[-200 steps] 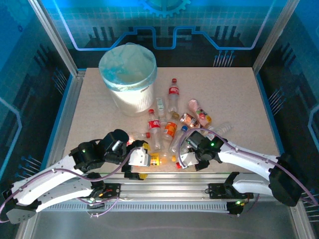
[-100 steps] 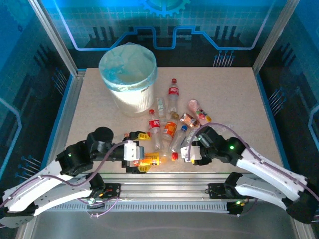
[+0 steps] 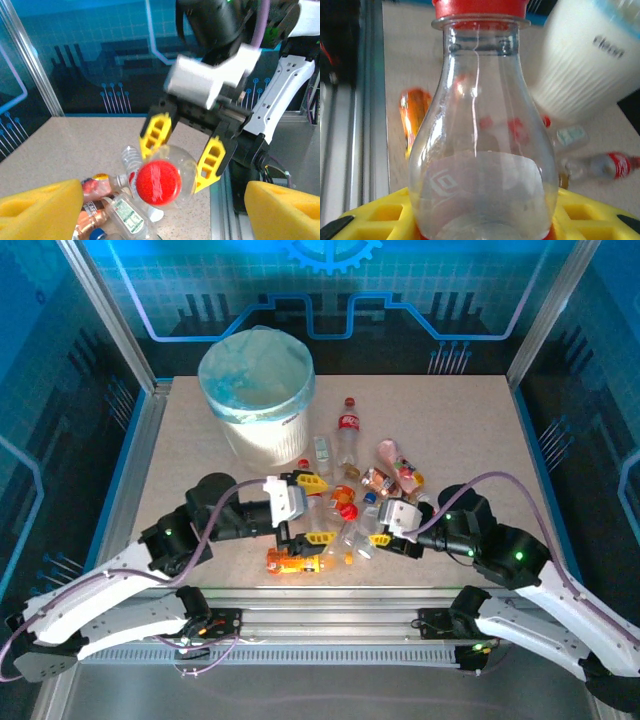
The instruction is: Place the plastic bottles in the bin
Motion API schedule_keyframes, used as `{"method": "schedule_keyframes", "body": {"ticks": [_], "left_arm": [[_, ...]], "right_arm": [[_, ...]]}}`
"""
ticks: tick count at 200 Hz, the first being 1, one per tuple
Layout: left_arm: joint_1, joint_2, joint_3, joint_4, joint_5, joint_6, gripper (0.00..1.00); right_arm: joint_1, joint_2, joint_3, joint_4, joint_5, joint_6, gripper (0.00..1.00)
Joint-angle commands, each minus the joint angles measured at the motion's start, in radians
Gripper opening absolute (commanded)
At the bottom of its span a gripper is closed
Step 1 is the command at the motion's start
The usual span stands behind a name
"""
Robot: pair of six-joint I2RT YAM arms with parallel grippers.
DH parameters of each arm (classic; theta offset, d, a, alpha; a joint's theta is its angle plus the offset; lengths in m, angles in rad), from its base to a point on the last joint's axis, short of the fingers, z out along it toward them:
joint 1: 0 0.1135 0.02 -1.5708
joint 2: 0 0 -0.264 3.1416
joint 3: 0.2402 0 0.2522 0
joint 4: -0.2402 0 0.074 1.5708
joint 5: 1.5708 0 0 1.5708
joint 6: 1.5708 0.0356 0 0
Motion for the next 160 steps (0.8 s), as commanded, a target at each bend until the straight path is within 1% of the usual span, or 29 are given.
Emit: {"method": "schedule_keyframes", "body": {"ticks": [1,21,60,77,97,123,134,143,150,160], "left_arm": [[-0.005,0.012,0.023,0.099,0.052,-0.075,0.85],[-0.005,0.022,0.010,0.150,0.085,-0.118,0.81],[-0.005,0.031,-0.016,0.262,0.151,-0.185,0.74],[-0.005,0.049,-0.002,0.233,0.194,-0.173,0.70],[-0.006,0.074,0.024,0.182,0.230,-0.177,0.62],[-0.006,0.075,0.026,0.198,0.249,-0.197,0.43],[-0.006,0.066,0.018,0.221,0.238,-0.205,0.33],[-0.006,0.057,0.010,0.246,0.224,-0.213,0.28],[-0.006,0.051,0.005,0.264,0.211,-0.220,0.22],[-0.006,0.044,0.008,0.279,0.183,-0.231,0.11]], "right_arm": [[0.020,-0.004,0.032,0.152,-0.112,0.125,0.43],[0.034,0.005,0.032,0.172,-0.129,0.136,0.43],[0.091,0.012,0.011,0.210,-0.103,0.147,0.43],[0.119,0.010,0.008,0.242,-0.086,0.149,0.44],[0.148,0.012,-0.020,0.263,-0.069,0.142,0.44],[0.163,0.009,-0.023,0.271,-0.050,0.137,0.44],[0.166,0.008,-0.024,0.272,-0.048,0.140,0.44],[0.168,0.007,-0.029,0.276,-0.047,0.142,0.45],[0.170,0.008,-0.029,0.275,-0.046,0.142,0.48],[0.175,0.007,-0.029,0.277,-0.032,0.143,0.57]]}}
